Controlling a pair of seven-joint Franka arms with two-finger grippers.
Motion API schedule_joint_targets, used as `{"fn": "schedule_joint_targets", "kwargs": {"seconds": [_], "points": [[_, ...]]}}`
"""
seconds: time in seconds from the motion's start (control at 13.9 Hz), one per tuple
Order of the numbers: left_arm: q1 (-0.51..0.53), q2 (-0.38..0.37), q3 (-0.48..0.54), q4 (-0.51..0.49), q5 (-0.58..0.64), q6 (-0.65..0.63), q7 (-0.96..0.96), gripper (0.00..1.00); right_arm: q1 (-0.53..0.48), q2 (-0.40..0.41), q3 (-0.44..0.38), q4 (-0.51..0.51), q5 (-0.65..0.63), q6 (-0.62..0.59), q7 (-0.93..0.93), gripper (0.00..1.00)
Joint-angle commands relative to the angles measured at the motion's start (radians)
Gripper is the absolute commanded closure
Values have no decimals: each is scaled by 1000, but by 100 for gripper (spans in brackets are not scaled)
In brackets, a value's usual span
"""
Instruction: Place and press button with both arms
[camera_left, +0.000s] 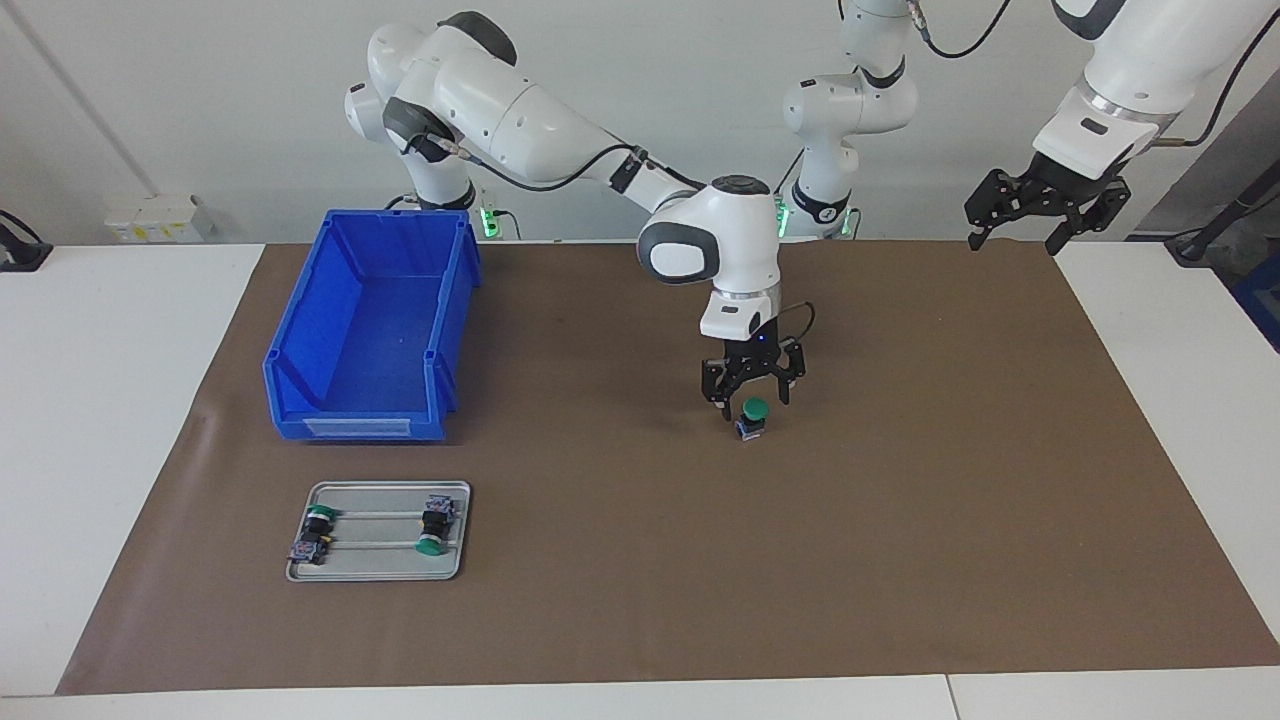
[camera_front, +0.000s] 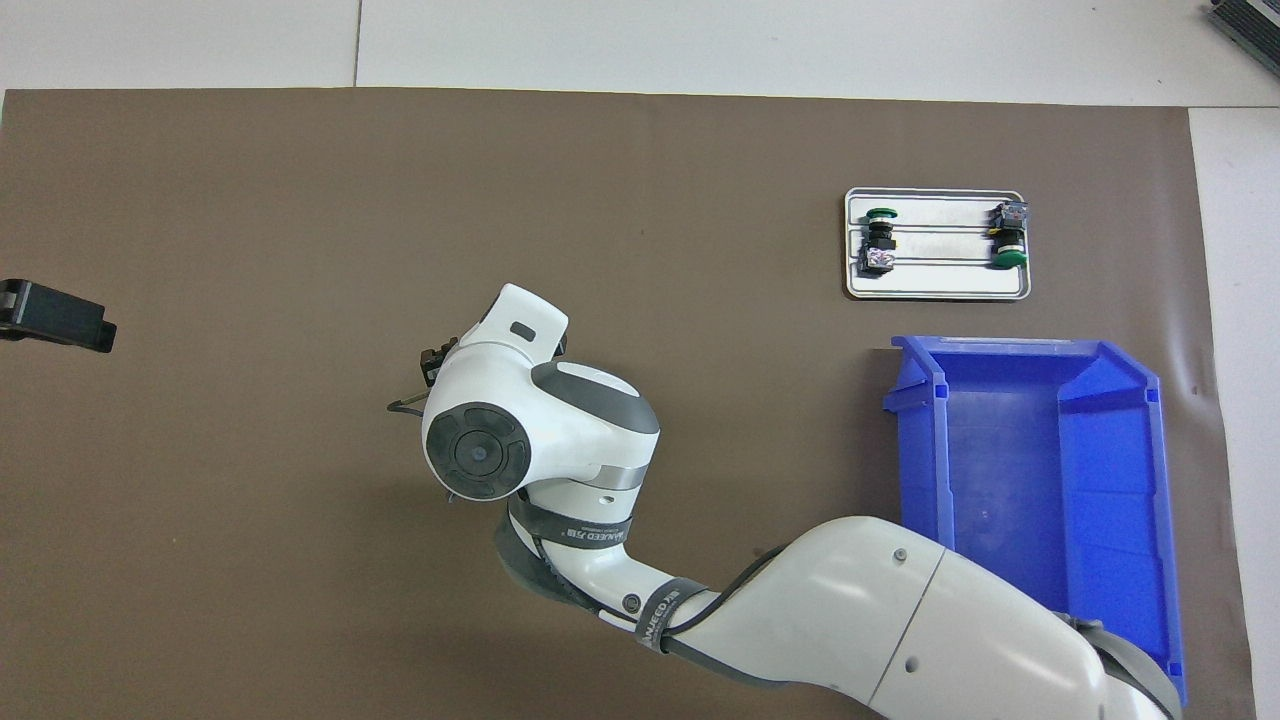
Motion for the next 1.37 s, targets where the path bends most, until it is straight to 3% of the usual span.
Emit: {"fn": "schedule_joint_targets", "kwargs": {"seconds": [0.0, 0.79, 1.08, 1.23, 1.3], "points": [[12, -33, -5, -34, -9, -4, -1, 0, -10, 20, 19, 15, -27, -4, -21, 1], [12, -31, -5, -34, -9, -4, -1, 0, -5, 22, 19, -8, -30, -10, -22, 16], [12, -31, -5, -34, -9, -4, -1, 0, -5, 22, 19, -8, -30, -12, -22, 44], [12, -31, -5, -34, -9, -4, -1, 0, -4, 20, 19, -5, -32, -21, -22, 100], [12, -31, -5, -34, -9, -4, -1, 0, -4, 22, 19, -4, -33, -33, -22, 100]]}}
